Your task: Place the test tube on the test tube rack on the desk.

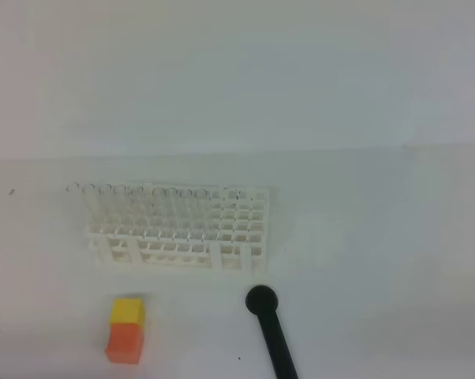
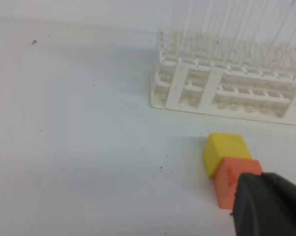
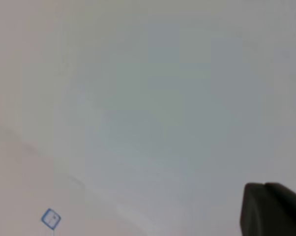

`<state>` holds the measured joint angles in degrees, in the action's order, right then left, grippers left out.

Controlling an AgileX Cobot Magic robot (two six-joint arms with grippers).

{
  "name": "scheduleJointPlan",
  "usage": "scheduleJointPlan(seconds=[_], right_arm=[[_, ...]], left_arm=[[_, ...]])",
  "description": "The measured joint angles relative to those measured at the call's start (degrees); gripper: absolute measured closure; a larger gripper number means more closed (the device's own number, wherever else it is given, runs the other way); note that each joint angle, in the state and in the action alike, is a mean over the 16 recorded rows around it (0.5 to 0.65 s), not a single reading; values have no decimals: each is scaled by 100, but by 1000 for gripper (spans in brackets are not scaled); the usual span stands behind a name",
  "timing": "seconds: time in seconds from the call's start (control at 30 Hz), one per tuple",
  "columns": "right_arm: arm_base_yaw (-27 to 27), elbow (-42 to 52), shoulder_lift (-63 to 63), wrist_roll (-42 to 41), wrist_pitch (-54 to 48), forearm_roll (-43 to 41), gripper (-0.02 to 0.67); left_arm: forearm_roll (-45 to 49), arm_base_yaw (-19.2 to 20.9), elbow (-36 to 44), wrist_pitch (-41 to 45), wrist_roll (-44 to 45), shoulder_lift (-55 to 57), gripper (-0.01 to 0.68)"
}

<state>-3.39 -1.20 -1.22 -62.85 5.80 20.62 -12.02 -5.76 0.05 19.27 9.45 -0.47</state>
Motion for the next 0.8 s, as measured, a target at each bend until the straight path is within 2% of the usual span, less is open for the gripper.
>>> scheduleJointPlan(seconds=[0.13, 0.53, 0.63, 0.8], right_arm=[[303, 125, 145, 1112, -194, -453, 650], [436, 277, 194, 5915, -1311, -2214, 650], [435, 282, 194, 6498, -1674, -2424, 650], [415, 282, 194, 6780, -2172, -2441, 650]], left_arm=[[0, 0, 0, 0, 0, -17, 674], [0, -1, 0, 0, 0, -61, 674], [0, -1, 0, 0, 0, -78, 674], [0, -1, 0, 0, 0, -87, 674]])
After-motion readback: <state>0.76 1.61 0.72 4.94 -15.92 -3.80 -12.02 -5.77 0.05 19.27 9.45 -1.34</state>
